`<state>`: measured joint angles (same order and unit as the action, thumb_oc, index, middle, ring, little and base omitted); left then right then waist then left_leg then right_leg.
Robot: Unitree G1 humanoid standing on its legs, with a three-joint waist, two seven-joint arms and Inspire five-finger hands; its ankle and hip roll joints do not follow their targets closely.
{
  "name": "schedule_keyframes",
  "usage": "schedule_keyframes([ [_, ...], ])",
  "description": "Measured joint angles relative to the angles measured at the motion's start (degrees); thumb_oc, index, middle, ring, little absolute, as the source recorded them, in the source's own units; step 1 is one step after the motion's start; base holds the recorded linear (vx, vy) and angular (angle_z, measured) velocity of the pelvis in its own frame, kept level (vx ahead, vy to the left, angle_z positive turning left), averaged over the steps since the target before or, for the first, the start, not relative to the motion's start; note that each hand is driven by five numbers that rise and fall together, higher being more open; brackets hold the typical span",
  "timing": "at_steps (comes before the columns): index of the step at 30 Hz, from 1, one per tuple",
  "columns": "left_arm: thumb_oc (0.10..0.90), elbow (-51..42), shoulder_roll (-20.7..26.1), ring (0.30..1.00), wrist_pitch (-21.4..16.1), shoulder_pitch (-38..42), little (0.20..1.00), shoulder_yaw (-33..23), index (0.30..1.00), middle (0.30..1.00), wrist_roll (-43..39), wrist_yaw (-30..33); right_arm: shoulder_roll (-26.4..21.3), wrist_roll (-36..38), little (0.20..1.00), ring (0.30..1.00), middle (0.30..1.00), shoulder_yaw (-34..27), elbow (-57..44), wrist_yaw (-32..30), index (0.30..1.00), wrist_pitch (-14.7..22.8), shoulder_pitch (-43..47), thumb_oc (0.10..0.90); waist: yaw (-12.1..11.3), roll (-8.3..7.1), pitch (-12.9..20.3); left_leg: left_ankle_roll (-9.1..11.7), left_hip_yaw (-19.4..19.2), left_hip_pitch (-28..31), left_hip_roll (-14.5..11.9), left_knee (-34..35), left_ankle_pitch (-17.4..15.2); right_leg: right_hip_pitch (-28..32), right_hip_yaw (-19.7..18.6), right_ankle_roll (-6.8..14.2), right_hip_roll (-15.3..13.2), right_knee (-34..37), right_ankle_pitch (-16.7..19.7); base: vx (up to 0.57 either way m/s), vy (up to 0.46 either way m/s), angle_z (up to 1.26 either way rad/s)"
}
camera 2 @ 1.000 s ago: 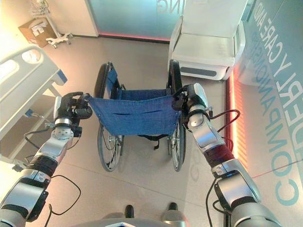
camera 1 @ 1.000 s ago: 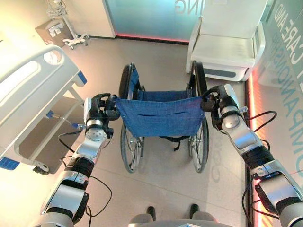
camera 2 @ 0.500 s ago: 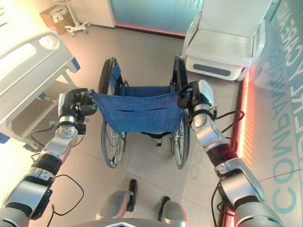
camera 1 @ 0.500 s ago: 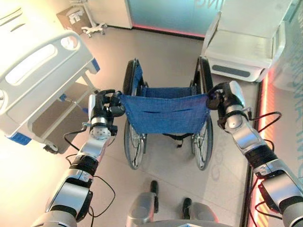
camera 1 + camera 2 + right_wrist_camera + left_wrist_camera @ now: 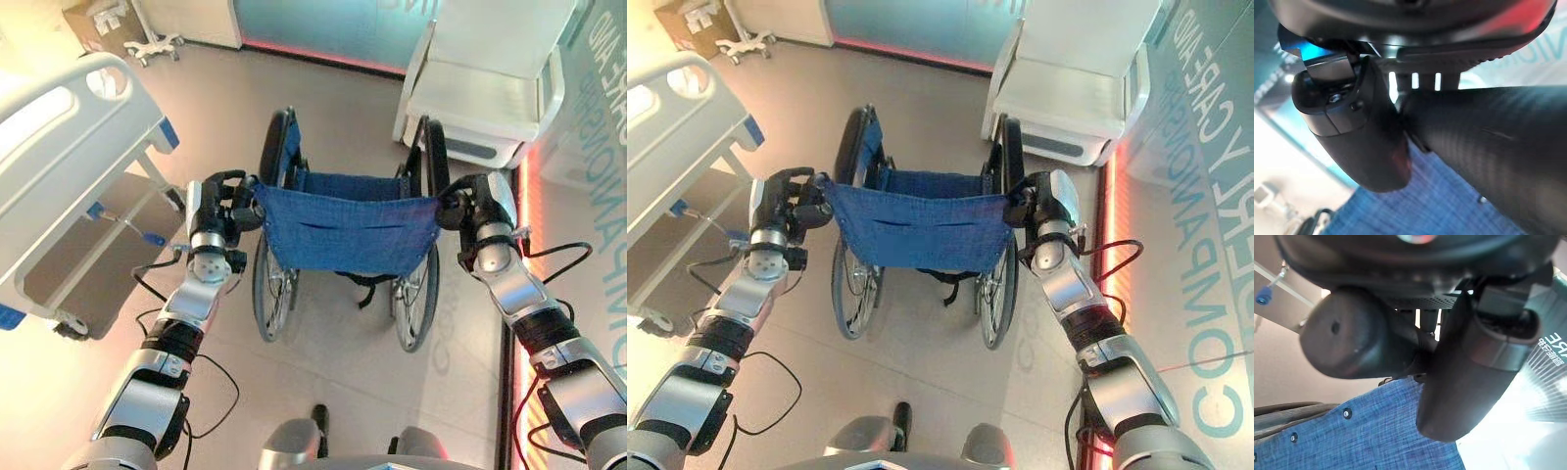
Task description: Push the wheelchair next to the bed
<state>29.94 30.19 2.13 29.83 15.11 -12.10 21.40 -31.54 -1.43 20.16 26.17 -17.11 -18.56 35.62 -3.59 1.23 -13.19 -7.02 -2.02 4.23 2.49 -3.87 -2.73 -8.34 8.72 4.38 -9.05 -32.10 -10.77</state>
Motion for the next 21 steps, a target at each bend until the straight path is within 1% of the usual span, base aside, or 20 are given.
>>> schedule_keyframes([
  [1, 0.400, 0.98, -0.10, 0.300, -0.15, 0.12, 0.300, -0.12, 0.300, 0.300, -0.11, -0.03, -0.01, 0.31, 0.300, 0.300, 0.300, 0.39, -0.05, 0.01, 0.300, 0.00, 0.25, 0.400, 1.81, 0.19, -0.09, -0.37, 1.37, 0.59, 0.61, -0.02, -0.33, -3.12, -0.53, 0.99, 1.24, 6.25, 0.71, 0.60, -0.117, 0.35],
  [2, 0.400, 1.87, -0.14, 0.300, -0.47, 0.35, 0.300, -0.09, 0.300, 0.300, -0.21, -0.23, 0.05, 0.36, 0.300, 0.300, 0.300, 0.50, -0.16, 0.01, 0.300, -0.03, 0.25, 0.400, 2.85, 0.27, -0.15, -0.42, 2.36, 0.79, 0.94, -0.14, -0.53, -4.30, -1.17, 1.74, 1.61, 10.07, 1.54, 0.54, -0.124, 0.72],
  [3, 0.400, 3.09, -0.20, 0.300, -0.84, 0.73, 0.300, 0.26, 0.300, 0.300, -0.65, -0.85, 0.18, 0.45, 0.300, 0.300, 0.300, 0.49, -0.62, 0.01, 0.300, -0.53, -0.11, 0.400, 4.69, -0.27, -0.21, -0.40, 4.10, 1.97, 1.90, 0.21, -0.63, -6.11, -2.12, 4.04, 2.09, 15.50, 3.09, 0.47, -0.120, 0.79],
  [4, 0.400, 3.90, -0.10, 0.300, -1.24, 1.04, 0.300, 0.50, 0.300, 0.300, -0.68, -1.16, 0.29, 0.72, 0.300, 0.300, 0.300, 0.48, -1.16, 0.01, 0.300, -1.25, -0.33, 0.400, 5.44, -1.07, -0.34, -0.48, 5.16, 2.29, 2.77, 0.50, -0.84, -6.87, -3.22, 5.63, 1.78, 18.67, 4.31, 0.52, -0.175, 0.96],
  [5, 0.400, 4.53, 0.28, 0.300, -1.37, 1.35, 0.300, 0.88, 0.300, 0.300, -1.12, -2.10, 0.40, 1.64, 0.300, 0.300, 0.300, 0.14, -2.15, 0.01, 0.300, -2.49, -0.97, 0.400, 6.71, -2.66, -0.45, -0.50, 6.10, 3.42, 4.54, 0.34, -1.63, -9.19, -4.24, 6.37, 1.03, 22.13, 5.53, 0.36, -0.133, 0.77],
  [6, 0.400, 4.52, 0.29, 0.300, -1.37, 1.33, 0.300, 1.05, 0.300, 0.300, -1.27, -2.21, 0.41, 1.67, 0.300, 0.300, 0.300, -0.21, -2.55, 0.02, 0.300, -2.85, -1.28, 0.400, 7.33, -3.31, -0.38, -0.34, 6.25, 3.81, 4.98, -0.18, -2.46, -10.20, -4.69, 6.13, 0.90, 22.22, 5.69, 0.50, -0.277, 0.96],
  [7, 0.400, 4.41, -0.32, 0.300, -1.37, 1.38, 0.300, 1.40, 0.300, 0.300, -1.56, -2.15, 0.25, 1.67, 0.300, 0.300, 0.300, -1.74, -3.52, 0.03, 0.300, -3.18, -2.18, 0.400, 8.57, -3.42, -0.29, 0.18, 6.18, 3.92, 4.78, -1.88, -4.04, -10.94, -4.82, 5.62, 1.14, 19.25, 5.79, 0.32, -0.240, 0.72],
  [8, 0.400, 4.08, -0.41, 0.300, -1.36, 1.39, 0.300, 1.41, 0.300, 0.300, -1.73, -2.14, -0.18, 1.61, 0.300, 0.300, 0.300, -1.97, -4.02, 0.04, 0.300, -3.34, -2.18, 0.400, 8.76, -3.45, -0.27, 0.52, 5.99, 4.10, 4.56, -2.05, -4.55, -11.48, -4.82, 5.27, 1.28, 16.20, 5.98, 0.54, -0.433, 0.76],
  [9, 0.400, 3.27, -0.78, 0.300, -1.31, 1.45, 0.300, 1.29, 0.300, 0.300, -1.95, -2.02, -1.69, 1.60, 0.300, 0.300, 0.300, -2.01, -5.42, 0.30, 0.300, -3.95, -2.05, 0.400, 8.85, -3.57, 0.08, 1.46, 5.58, 3.51, 3.87, -3.34, -6.06, -11.78, -4.92, 3.98, 1.74, 10.82, 6.73, 0.37, -0.322, 0.45],
  [10, 0.400, 2.84, -1.38, 0.300, -1.32, 1.48, 0.300, 1.09, 0.300, 0.300, -2.17, -1.85, -2.73, 1.60, 0.300, 0.300, 0.300, -2.06, -6.00, 0.43, 0.300, -4.07, -1.95, 0.400, 8.86, -2.95, 0.48, 2.37, 6.35, 2.97, 3.25, -4.41, -7.33, -10.95, -5.47, 3.89, 2.57, 9.35, 6.75, 0.51, -0.407, 0.48],
  [11, 0.400, 2.75, -1.62, 0.300, -1.29, 1.62, 0.300, 1.25, 0.300, 0.300, -2.22, -1.65, -3.21, 1.61, 0.300, 0.300, 0.300, -2.05, -6.13, 0.45, 0.300, -4.06, -1.93, 0.400, 9.06, -3.17, 1.11, 3.02, 6.97, 2.53, 3.44, -5.71, -8.17, -8.44, -5.74, 4.25, 2.56, 11.32, 6.47, 0.46, -0.338, 0.36],
  [12, 0.400, 3.30, -2.68, 0.300, -1.23, 2.12, 0.300, 0.89, 0.300, 0.300, -2.30, -1.24, -3.38, 1.44, 0.300, 0.300, 0.300, -2.03, -5.08, 0.82, 0.300, -3.66, -0.86, 0.400, 8.76, -2.38, 1.10, 4.46, 7.98, 2.68, 2.38, -7.04, -10.02, -7.53, -4.81, 0.37, 3.88, 12.02, 8.12, 0.46, -0.339, 0.36],
  [13, 0.400, 3.82, -3.79, 0.300, -0.67, 2.32, 0.300, 0.76, 0.300, 0.300, -2.23, -0.94, -3.41, 1.26, 0.300, 0.300, 0.300, -1.96, -4.17, 1.16, 0.300, -3.62, -0.40, 0.400, 8.54, -1.36, 1.66, 5.67, 8.20, 2.62, 0.58, -9.89, -11.65, -6.52, -3.80, -1.70, 5.29, 11.60, 7.26, 0.35, -0.257, 0.30],
  [14, 0.400, 3.79, -4.22, 0.300, -0.42, 2.24, 0.300, 0.84, 0.300, 0.300, -2.23, -0.88, -3.81, 1.25, 0.300, 0.300, 0.300, -1.87, -3.80, 1.56, 0.300, -3.64, -0.41, 0.400, 8.33, -0.74, 2.01, 6.26, 8.15, 2.54, -0.21, -11.10, -12.75, -5.96, -2.65, -2.11, 5.99, 11.67, 7.01, 0.45, -0.335, 0.33],
  [15, 0.400, 3.57, -4.41, 0.300, -0.26, 2.18, 0.300, 1.07, 0.300, 0.300, -2.22, -0.79, -4.11, 0.72, 0.300, 0.300, 0.300, -1.82, -3.33, 2.42, 0.300, -3.71, -0.43, 0.400, 7.96, -0.61, 2.20, 6.77, 7.71, 2.07, -1.62, -14.14, -13.30, -4.71, -1.45, -4.29, 7.12, 11.77, 5.94, 0.49, -0.347, 0.31],
  [16, 0.400, 3.53, -4.71, 0.300, -0.04, 2.17, 0.300, 1.22, 0.300, 0.300, -2.22, -0.65, -4.15, -0.68, 0.300, 0.300, 0.300, -1.78, -2.77, 2.90, 0.300, -3.44, -0.64, 0.400, 7.63, -0.94, 2.16, 7.12, 6.95, 0.85, -2.22, -18.31, -13.07, -3.34, 0.09, -6.13, 7.28, 11.99, 4.60, 0.47, -0.327, 0.26],
  [18, 0.400, 3.53, -5.03, 0.300, 0.22, 1.83, 0.300, 1.48, 0.300, 0.300, -2.30, -0.24, -4.10, -0.97, 0.300, 0.300, 0.300, -1.78, -2.26, 3.26, 0.300, -2.93, -1.23, 0.400, 7.23, -1.12, 2.42, 7.93, 4.82, -0.77, -2.96, -23.45, -12.53, -1.73, 1.26, -6.95, 7.72, 13.12, 3.97, 0.30, -0.210, 0.18],
  [19, 0.400, 3.39, -5.11, 0.300, 0.07, 1.33, 0.300, 1.39, 0.300, 0.300, -2.56, 0.05, -4.06, -1.35, 0.300, 0.300, 0.300, -1.75, -2.27, 3.35, 0.300, -2.10, -1.88, 0.400, 6.62, -1.19, 2.50, 9.32, 4.60, -2.11, -3.73, -27.80, -11.28, 0.26, 1.64, -7.86, 8.89, 14.19, 3.07, 0.41, -0.298, 0.08],
  [20, 0.400, 3.04, -5.06, 0.300, 0.11, 1.18, 0.300, 1.32, 0.300, 0.300, -2.59, 0.09, -3.97, -2.32, 0.300, 0.300, 0.300, -1.76, -2.26, 3.35, 0.300, -1.26, -2.43, 0.400, 5.62, -1.78, 2.48, 9.62, 4.64, -6.01, -3.97, -35.25, -9.09, 1.87, 1.24, -8.23, 9.58, 15.24, 3.09, 0.37, -0.260, 0.03],
  [21, 0.400, 2.82, -4.95, 0.300, 0.13, 0.91, 0.300, 1.24, 0.300, 0.300, -2.58, 0.14, -3.77, -2.41, 0.300, 0.300, 0.300, -1.69, -2.18, 3.36, 0.300, -1.19, -2.43, 0.400, 5.17, -2.11, 2.49, 9.77, 4.65, -7.94, -3.87, -37.88, -9.07, 2.48, 1.04, -8.58, 9.79, 15.67, 2.78, 0.39, -0.198, 0.14],
])
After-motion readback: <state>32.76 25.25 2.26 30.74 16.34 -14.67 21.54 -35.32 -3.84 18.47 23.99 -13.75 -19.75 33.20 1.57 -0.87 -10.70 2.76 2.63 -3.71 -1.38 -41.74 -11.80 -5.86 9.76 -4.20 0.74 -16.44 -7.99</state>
